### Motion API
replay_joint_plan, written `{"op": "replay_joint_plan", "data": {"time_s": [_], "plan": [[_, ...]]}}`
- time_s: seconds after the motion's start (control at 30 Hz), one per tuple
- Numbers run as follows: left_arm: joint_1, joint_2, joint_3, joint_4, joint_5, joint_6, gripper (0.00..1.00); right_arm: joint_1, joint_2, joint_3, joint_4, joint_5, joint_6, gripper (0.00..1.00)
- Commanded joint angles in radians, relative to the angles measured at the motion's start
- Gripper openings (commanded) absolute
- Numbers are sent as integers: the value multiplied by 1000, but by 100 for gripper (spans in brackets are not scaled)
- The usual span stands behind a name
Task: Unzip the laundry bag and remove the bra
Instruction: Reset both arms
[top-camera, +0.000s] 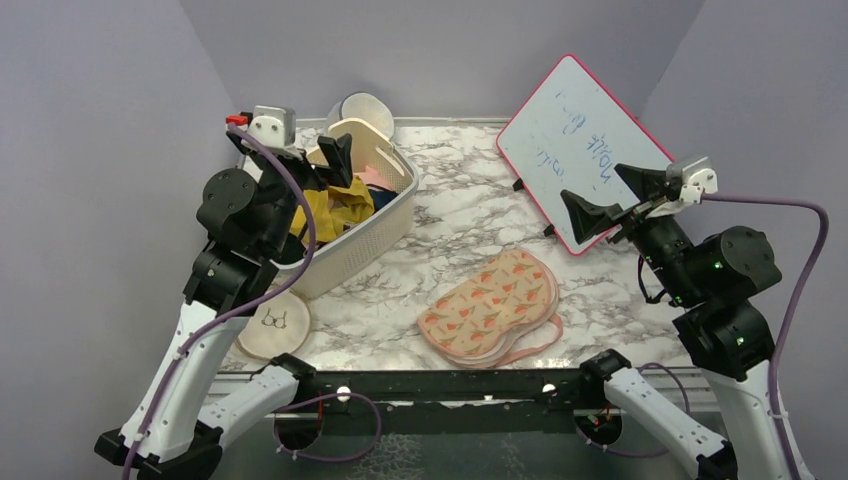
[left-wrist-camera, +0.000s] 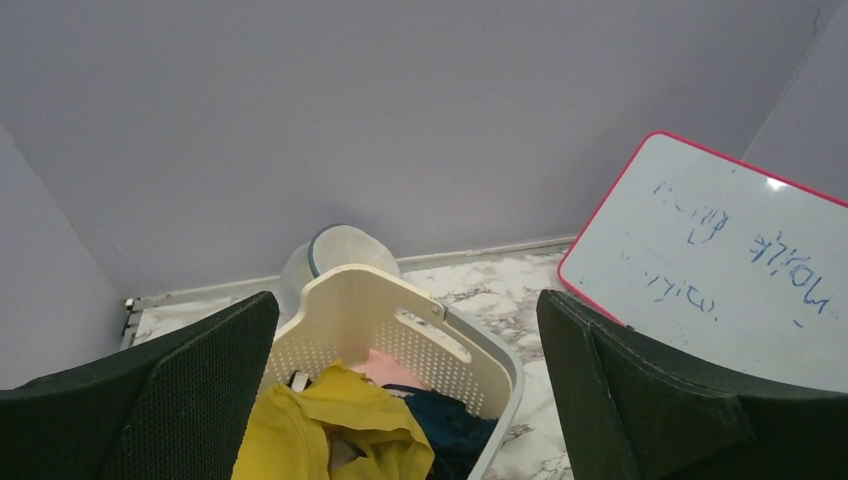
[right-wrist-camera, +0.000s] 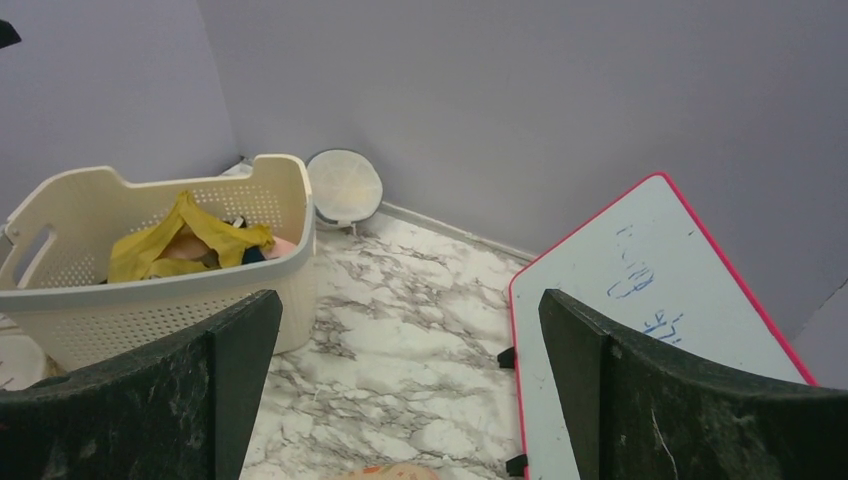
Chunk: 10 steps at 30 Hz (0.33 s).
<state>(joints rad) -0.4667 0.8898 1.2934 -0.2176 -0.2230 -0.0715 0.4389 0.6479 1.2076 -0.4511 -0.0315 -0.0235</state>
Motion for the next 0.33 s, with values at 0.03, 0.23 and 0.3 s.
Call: {"op": "replay_joint_plan", "data": {"time_s": [0.03, 0.23, 0.3], "plan": [[0, -21, -8, -28, -30, 22, 99, 6, -6, 20, 22, 36, 6, 100], [-1, -24, -11, -28, -26, 18, 99, 6, -39, -11, 43, 56, -2, 100], [0, -26, -14, -29, -23, 15, 99, 6, -53, -21, 63, 83, 8, 100]]}}
